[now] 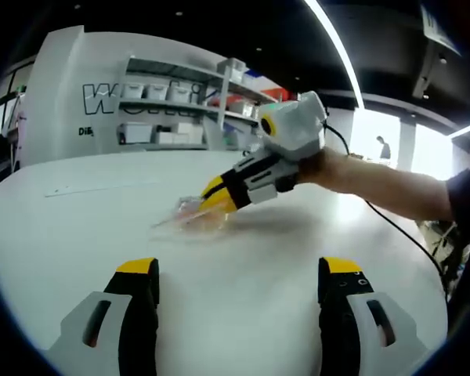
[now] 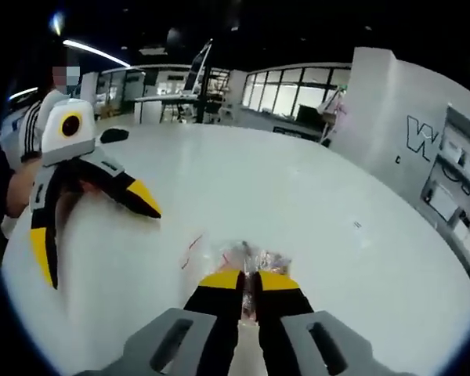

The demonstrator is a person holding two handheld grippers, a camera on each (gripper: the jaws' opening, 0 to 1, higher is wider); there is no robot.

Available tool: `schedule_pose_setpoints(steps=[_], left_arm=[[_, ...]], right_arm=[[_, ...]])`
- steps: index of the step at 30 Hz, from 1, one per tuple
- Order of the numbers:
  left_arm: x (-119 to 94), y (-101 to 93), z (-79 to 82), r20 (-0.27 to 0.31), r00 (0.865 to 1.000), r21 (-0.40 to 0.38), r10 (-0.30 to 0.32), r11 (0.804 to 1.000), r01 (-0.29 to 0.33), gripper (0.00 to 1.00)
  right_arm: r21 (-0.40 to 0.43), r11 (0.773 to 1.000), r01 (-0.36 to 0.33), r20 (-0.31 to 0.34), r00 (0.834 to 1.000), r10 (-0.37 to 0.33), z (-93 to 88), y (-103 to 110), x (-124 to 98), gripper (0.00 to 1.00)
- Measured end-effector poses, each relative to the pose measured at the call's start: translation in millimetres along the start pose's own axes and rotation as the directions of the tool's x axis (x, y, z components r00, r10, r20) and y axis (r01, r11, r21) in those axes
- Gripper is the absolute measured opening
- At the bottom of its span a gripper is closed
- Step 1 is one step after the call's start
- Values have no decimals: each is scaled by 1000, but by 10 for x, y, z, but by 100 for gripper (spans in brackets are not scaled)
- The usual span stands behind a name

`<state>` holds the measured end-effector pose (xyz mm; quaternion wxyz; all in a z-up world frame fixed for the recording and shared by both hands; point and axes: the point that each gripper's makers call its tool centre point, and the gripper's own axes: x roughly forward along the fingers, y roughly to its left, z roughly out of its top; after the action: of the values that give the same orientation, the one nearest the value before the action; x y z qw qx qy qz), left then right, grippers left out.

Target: Open the resealable bag by pulling the two sides of the seal apart until the entire bag opening is separated and visibly accessible.

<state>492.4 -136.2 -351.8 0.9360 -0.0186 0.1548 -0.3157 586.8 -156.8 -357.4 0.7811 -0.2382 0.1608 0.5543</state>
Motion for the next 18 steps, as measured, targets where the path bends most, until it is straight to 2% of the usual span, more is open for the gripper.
schedule_pose_setpoints(steps=[5,18], left_arm=[[4,1,-5,-2,1000,2,2,1000,-2,82],[5,28,-7,-2,1000,10,13,1000,-13,82]], right_arm=[[38,999,0,8,1000,0,-8,38,-37,0],[63,998,28,50,998,-32,-31,136,-123,0]])
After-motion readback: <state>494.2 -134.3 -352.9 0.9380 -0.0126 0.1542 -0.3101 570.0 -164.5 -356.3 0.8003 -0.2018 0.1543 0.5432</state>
